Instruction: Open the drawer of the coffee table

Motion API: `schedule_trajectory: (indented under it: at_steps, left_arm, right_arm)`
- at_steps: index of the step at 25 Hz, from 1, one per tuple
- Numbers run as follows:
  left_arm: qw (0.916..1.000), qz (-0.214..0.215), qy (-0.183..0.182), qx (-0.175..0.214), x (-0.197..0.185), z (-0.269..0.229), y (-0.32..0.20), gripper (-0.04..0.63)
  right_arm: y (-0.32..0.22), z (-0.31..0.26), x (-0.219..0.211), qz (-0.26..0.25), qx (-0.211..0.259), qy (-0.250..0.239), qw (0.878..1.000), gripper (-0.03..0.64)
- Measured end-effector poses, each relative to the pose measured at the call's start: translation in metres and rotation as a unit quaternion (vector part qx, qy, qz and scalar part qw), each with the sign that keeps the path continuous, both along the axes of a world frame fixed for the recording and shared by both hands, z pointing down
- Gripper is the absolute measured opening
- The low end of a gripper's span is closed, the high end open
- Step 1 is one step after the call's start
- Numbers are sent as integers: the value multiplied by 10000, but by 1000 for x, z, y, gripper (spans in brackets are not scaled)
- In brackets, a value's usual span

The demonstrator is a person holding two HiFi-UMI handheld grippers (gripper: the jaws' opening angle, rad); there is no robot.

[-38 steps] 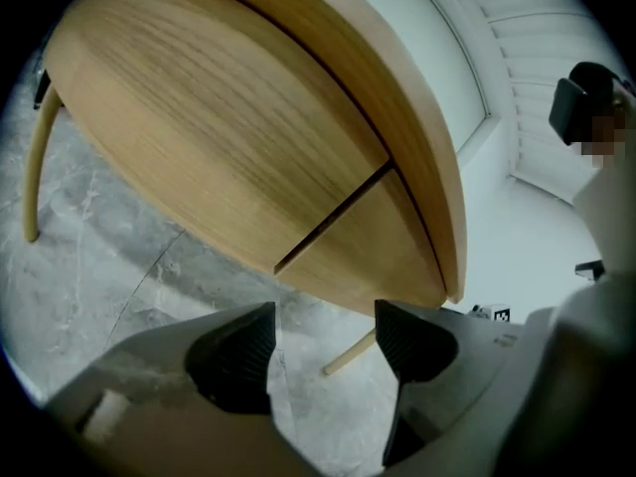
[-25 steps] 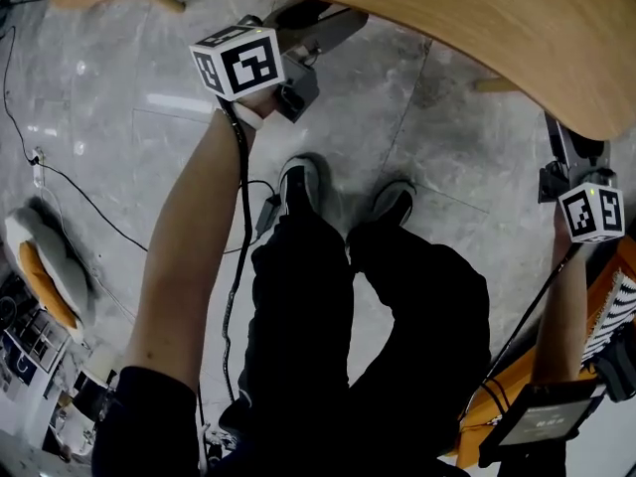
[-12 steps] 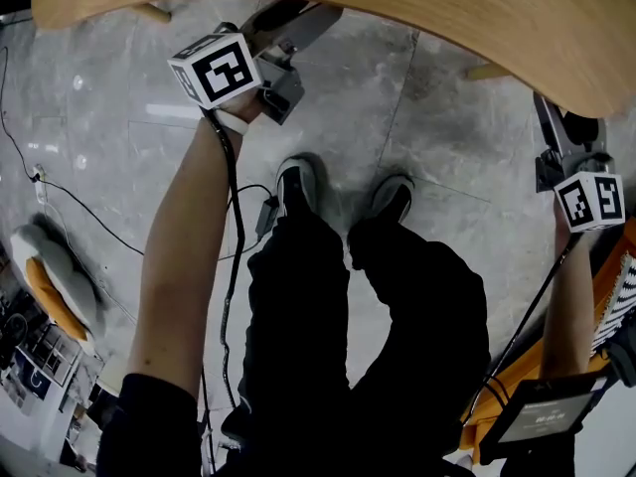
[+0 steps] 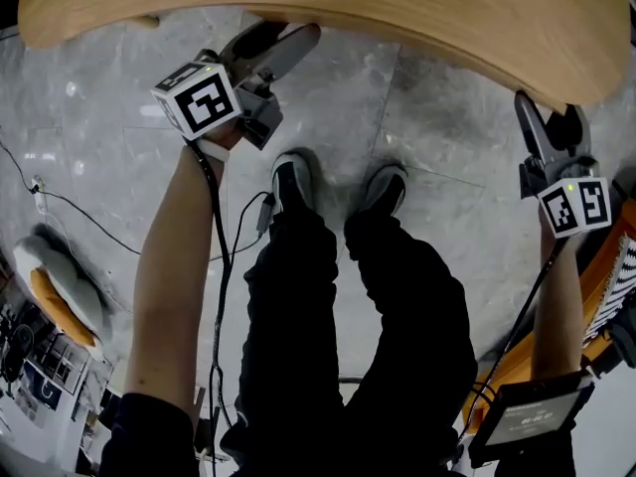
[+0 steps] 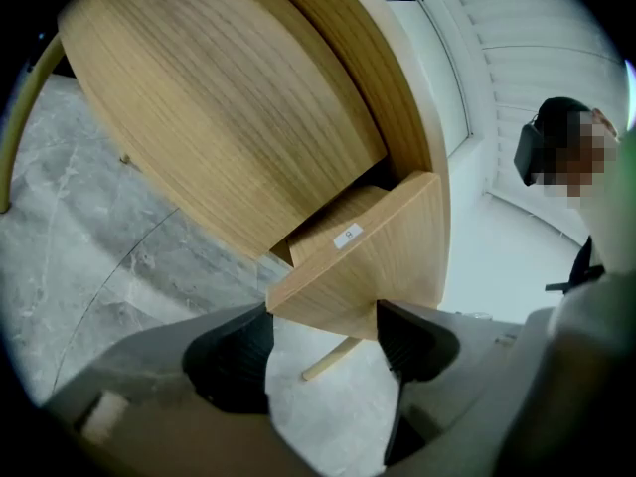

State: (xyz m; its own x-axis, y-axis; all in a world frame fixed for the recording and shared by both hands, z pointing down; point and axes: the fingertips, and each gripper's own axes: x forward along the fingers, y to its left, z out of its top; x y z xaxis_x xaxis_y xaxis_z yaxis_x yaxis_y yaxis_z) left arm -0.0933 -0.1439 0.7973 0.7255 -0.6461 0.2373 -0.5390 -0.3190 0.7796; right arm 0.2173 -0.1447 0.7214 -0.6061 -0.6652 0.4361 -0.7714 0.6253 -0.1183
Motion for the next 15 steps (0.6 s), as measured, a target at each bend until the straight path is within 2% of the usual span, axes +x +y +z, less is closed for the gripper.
schedule_trajectory:
  at_steps: [4,10,15]
  left_arm:
    - [9997,82,-140,-179,-4,4,10,337]
    - [9988,176,-225,-409,6,4,44,339]
    - [9982,140,-236,-526,5,5,49,339]
  right_arm:
    - [13,4,-3,79,-219,-6,9997,334]
    - [44,7,5,-118,-326,318,9989,328]
    - [44,8,3,-161,-452,322,9983,327]
